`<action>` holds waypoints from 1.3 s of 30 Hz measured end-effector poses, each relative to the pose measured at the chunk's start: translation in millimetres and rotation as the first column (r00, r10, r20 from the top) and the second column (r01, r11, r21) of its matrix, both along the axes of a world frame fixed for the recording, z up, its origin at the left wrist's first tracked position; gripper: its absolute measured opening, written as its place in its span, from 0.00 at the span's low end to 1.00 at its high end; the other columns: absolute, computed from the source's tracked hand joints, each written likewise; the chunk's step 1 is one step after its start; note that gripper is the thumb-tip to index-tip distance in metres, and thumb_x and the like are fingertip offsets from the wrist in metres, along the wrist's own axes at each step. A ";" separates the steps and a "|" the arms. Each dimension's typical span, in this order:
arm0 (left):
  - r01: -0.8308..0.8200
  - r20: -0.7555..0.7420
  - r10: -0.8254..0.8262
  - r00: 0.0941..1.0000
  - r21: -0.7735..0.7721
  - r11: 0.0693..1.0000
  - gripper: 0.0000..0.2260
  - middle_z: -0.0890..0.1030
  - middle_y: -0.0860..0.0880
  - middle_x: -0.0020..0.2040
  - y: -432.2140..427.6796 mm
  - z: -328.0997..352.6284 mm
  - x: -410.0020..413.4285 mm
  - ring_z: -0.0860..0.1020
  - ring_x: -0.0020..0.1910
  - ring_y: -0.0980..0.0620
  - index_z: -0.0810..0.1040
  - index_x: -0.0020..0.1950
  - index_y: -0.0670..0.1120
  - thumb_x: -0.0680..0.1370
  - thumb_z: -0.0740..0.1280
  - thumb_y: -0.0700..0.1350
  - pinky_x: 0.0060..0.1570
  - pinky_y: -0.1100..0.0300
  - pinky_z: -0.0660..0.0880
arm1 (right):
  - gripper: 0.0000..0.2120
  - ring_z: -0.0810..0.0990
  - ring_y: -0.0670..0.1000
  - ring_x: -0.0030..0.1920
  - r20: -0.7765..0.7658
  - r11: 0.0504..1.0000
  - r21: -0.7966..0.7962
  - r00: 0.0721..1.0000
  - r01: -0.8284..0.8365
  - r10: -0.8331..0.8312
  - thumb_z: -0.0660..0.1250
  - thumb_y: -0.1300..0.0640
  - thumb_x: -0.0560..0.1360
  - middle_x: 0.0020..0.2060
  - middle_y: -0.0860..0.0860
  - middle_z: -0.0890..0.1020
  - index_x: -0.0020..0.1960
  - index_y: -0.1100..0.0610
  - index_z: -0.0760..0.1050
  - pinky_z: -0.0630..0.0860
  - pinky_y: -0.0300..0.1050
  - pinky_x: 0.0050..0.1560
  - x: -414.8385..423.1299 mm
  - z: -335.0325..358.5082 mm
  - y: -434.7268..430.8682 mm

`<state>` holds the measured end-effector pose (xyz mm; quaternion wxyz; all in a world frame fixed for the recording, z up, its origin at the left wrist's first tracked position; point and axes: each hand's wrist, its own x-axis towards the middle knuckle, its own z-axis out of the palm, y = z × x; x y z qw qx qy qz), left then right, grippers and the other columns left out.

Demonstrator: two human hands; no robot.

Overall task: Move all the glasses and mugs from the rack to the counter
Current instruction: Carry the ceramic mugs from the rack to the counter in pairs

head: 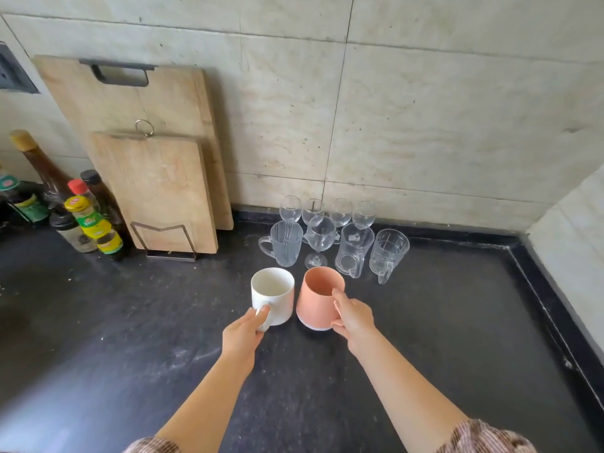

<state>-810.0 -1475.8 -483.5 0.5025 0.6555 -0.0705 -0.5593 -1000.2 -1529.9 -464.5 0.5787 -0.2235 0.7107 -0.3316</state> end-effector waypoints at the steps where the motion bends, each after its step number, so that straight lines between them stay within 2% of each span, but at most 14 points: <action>1: -0.002 0.003 0.002 1.000 -0.005 1.000 0.18 0.79 0.45 0.59 -4.3 -2.6 -0.7 0.78 0.57 0.47 0.80 0.59 0.40 0.72 0.75 0.45 0.62 0.54 0.73 | 0.17 0.78 0.54 0.48 -0.014 1.000 0.003 1.000 -0.010 0.011 0.68 0.48 0.75 0.56 0.53 0.77 0.53 0.61 0.76 0.78 0.52 0.57 0.7 -3.7 -4.7; 3: 0.006 0.004 -0.006 1.000 -0.025 1.000 0.22 0.79 0.46 0.60 -11.3 -6.6 -1.8 0.77 0.59 0.48 0.77 0.64 0.40 0.72 0.74 0.45 0.64 0.54 0.72 | 0.17 0.76 0.54 0.47 -0.042 1.000 0.002 0.999 -0.027 0.027 0.67 0.46 0.75 0.49 0.55 0.78 0.50 0.61 0.75 0.76 0.56 0.61 2.3 -10.5 -12.1; 6: 0.037 -0.002 -0.037 0.999 -0.063 0.997 0.19 0.80 0.49 0.58 -17.7 -10.4 -2.5 0.78 0.56 0.52 0.79 0.62 0.43 0.73 0.74 0.45 0.61 0.56 0.72 | 0.17 0.78 0.56 0.49 -0.073 1.000 -0.018 0.997 -0.017 0.016 0.66 0.45 0.76 0.42 0.53 0.76 0.43 0.60 0.73 0.75 0.58 0.60 6.9 -17.1 -18.9; 8: 0.067 0.006 -0.067 0.998 -0.087 0.994 0.15 0.81 0.53 0.56 -19.6 -14.2 -4.2 0.78 0.55 0.55 0.81 0.59 0.47 0.73 0.73 0.45 0.61 0.57 0.72 | 0.17 0.78 0.57 0.51 -0.083 0.999 -0.034 0.997 -0.009 0.006 0.64 0.44 0.76 0.43 0.53 0.77 0.46 0.60 0.73 0.77 0.54 0.57 11.3 -17.8 -21.7; 11: 0.117 0.063 -0.112 0.992 -0.084 0.990 0.18 0.82 0.57 0.52 -22.1 -19.8 -6.3 0.78 0.57 0.54 0.79 0.62 0.48 0.73 0.73 0.46 0.64 0.54 0.72 | 0.19 0.78 0.56 0.48 -0.183 0.996 -0.051 0.981 -0.073 0.062 0.61 0.42 0.77 0.46 0.55 0.78 0.49 0.59 0.73 0.72 0.48 0.46 16.5 -19.3 -21.0; 16: 0.123 0.122 -0.123 0.985 0.007 0.992 0.13 0.80 0.57 0.53 -21.6 -25.5 -7.4 0.76 0.57 0.52 0.81 0.56 0.52 0.72 0.73 0.50 0.66 0.50 0.70 | 0.21 0.77 0.54 0.43 -0.256 0.991 -0.041 0.960 -0.130 0.115 0.60 0.39 0.76 0.44 0.54 0.78 0.47 0.58 0.74 0.71 0.48 0.44 15.2 -25.5 -16.8; 21: 0.112 0.151 -0.114 0.982 0.022 0.993 0.04 0.84 0.55 0.47 -18.5 -29.2 -7.1 0.80 0.49 0.55 0.84 0.46 0.52 0.72 0.73 0.48 0.52 0.59 0.76 | 0.29 0.80 0.53 0.50 -0.342 0.977 0.024 0.917 -0.213 0.208 0.63 0.35 0.72 0.56 0.56 0.81 0.53 0.61 0.78 0.75 0.49 0.51 7.1 -26.6 -20.1; 23: 0.104 0.185 -0.107 0.977 0.022 0.994 0.05 0.84 0.56 0.44 -19.3 -29.8 -8.3 0.80 0.46 0.57 0.85 0.47 0.51 0.73 0.73 0.48 0.48 0.62 0.75 | 0.31 0.80 0.53 0.54 -0.318 0.975 0.060 0.922 -0.213 0.221 0.64 0.34 0.70 0.63 0.54 0.78 0.55 0.61 0.78 0.77 0.49 0.56 6.9 -24.8 -19.6; 24: 0.100 0.203 -0.103 0.974 0.025 0.995 0.07 0.83 0.57 0.43 -19.8 -30.2 -9.3 0.79 0.45 0.58 0.85 0.49 0.50 0.73 0.73 0.48 0.47 0.62 0.74 | 0.31 0.81 0.54 0.54 -0.319 0.973 0.079 0.919 -0.215 0.230 0.65 0.33 0.70 0.63 0.53 0.79 0.56 0.60 0.78 0.77 0.49 0.56 7.6 -23.2 -19.2; 27: 0.097 0.267 -0.106 0.958 0.047 0.994 0.11 0.83 0.55 0.44 -20.7 -29.7 -12.3 0.79 0.44 0.56 0.84 0.54 0.47 0.73 0.72 0.49 0.49 0.60 0.74 | 0.32 0.83 0.53 0.48 -0.315 0.969 0.111 0.917 -0.221 0.245 0.66 0.34 0.69 0.55 0.54 0.82 0.59 0.60 0.77 0.80 0.47 0.52 10.4 -18.3 -19.1; 30: 0.097 0.320 -0.109 0.941 0.053 0.994 0.13 0.84 0.52 0.47 -21.1 -27.9 -14.3 0.79 0.47 0.52 0.84 0.55 0.47 0.73 0.73 0.51 0.46 0.59 0.73 | 0.32 0.84 0.53 0.45 -0.258 0.966 0.132 0.933 -0.222 0.249 0.69 0.36 0.69 0.56 0.54 0.81 0.61 0.61 0.76 0.82 0.43 0.43 14.0 -11.4 -17.6; 33: 0.082 0.340 -0.100 0.935 0.069 0.994 0.13 0.84 0.52 0.44 -22.4 -25.2 -17.8 0.79 0.44 0.53 0.84 0.54 0.48 0.73 0.73 0.51 0.43 0.60 0.73 | 0.31 0.84 0.55 0.44 -0.227 0.968 0.123 0.943 -0.220 0.243 0.69 0.38 0.71 0.50 0.51 0.78 0.61 0.63 0.75 0.83 0.47 0.46 19.6 -6.5 -14.1; 36: 0.083 0.336 -0.106 0.936 0.084 0.993 0.06 0.80 0.55 0.37 -23.1 -25.9 -19.8 0.76 0.38 0.55 0.85 0.45 0.51 0.73 0.73 0.51 0.38 0.62 0.70 | 0.26 0.82 0.53 0.39 -0.232 0.972 0.103 0.945 -0.211 0.229 0.67 0.39 0.73 0.41 0.49 0.74 0.57 0.61 0.73 0.83 0.48 0.47 25.7 -4.2 -13.4; 39: 0.100 0.352 -0.125 0.928 0.090 0.991 0.05 0.78 0.54 0.34 -21.3 -23.8 -20.0 0.73 0.36 0.54 0.83 0.36 0.56 0.72 0.73 0.53 0.34 0.64 0.69 | 0.20 0.77 0.49 0.32 -0.271 0.968 0.103 0.930 -0.229 0.249 0.65 0.39 0.74 0.40 0.48 0.69 0.54 0.55 0.70 0.83 0.48 0.48 28.8 -3.4 -12.7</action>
